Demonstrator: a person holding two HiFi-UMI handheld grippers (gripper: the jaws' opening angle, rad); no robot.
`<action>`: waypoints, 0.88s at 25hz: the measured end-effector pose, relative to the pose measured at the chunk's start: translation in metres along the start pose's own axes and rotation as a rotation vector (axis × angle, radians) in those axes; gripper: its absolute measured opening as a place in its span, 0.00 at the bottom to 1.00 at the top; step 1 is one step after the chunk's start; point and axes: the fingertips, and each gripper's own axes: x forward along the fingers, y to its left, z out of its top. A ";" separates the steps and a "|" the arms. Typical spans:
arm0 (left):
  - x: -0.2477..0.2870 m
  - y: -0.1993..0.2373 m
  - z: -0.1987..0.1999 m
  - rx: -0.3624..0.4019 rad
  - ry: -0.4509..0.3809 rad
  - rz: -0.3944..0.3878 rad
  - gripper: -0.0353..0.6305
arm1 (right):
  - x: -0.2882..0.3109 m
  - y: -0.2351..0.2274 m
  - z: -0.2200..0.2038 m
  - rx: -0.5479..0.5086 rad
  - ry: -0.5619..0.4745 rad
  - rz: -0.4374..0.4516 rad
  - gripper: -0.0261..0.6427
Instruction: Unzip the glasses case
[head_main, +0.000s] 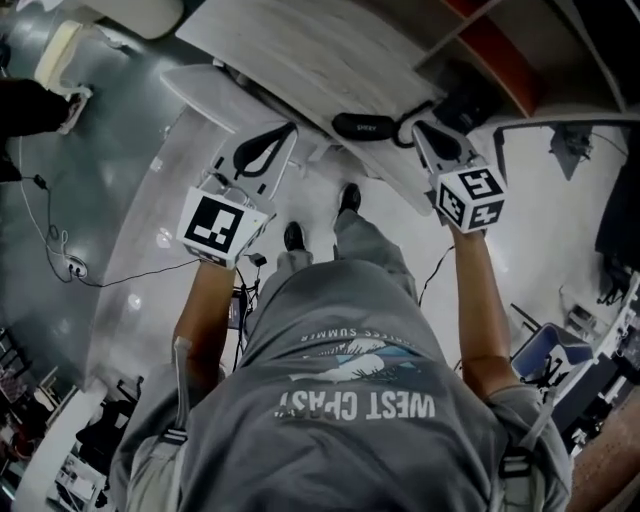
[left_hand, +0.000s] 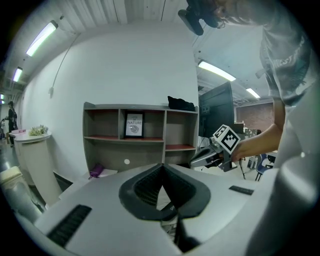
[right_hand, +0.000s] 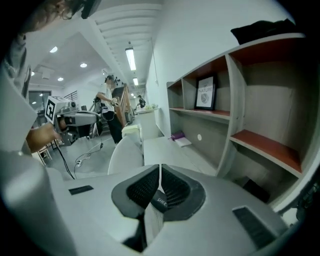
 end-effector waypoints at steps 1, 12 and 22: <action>0.003 0.001 -0.002 -0.005 0.004 0.003 0.05 | 0.007 -0.004 -0.003 -0.017 0.011 0.011 0.08; 0.019 0.011 -0.042 -0.065 0.096 0.032 0.05 | 0.088 -0.011 -0.062 -0.195 0.143 0.168 0.28; 0.021 0.028 -0.069 -0.082 0.174 0.053 0.05 | 0.148 -0.012 -0.147 -0.490 0.373 0.316 0.52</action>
